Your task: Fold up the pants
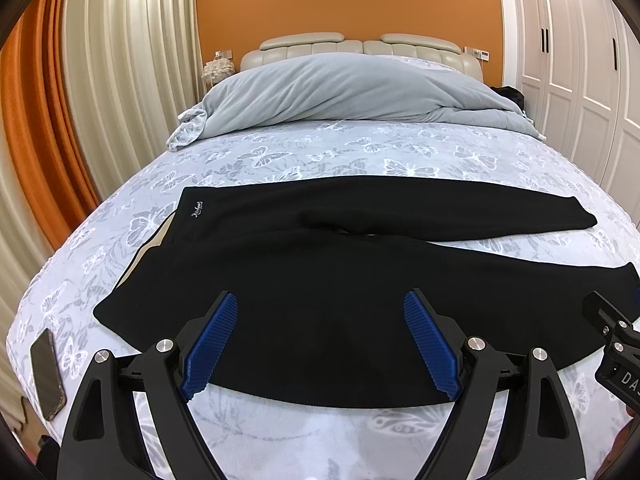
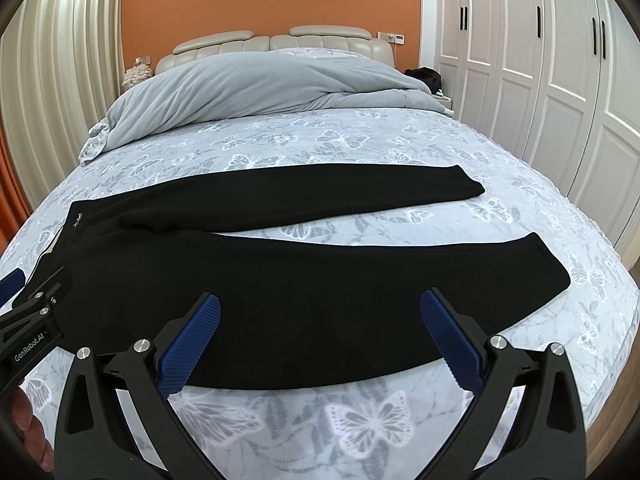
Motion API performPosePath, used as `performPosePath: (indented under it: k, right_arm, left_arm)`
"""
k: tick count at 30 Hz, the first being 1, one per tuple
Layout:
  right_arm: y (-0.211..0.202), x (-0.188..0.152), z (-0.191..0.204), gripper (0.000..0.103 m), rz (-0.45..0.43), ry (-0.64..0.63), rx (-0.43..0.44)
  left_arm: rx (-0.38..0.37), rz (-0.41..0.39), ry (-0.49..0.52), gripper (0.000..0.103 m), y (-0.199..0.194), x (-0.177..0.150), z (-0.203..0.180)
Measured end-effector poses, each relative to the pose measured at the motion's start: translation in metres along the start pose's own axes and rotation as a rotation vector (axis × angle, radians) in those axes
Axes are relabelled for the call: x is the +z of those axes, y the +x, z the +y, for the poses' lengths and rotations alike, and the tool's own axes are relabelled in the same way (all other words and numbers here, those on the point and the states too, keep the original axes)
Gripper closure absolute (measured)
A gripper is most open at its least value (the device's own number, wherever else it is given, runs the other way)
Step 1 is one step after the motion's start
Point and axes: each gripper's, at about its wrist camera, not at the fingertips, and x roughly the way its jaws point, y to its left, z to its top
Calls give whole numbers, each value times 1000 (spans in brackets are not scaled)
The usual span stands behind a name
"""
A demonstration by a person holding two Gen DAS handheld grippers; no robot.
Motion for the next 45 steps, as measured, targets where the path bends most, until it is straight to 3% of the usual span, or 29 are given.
performPosePath:
  k: [45]
  right_arm:
    - [10,0,3,5,13,3,3]
  left_arm:
    - [5,15,3,20,6,2,-2]
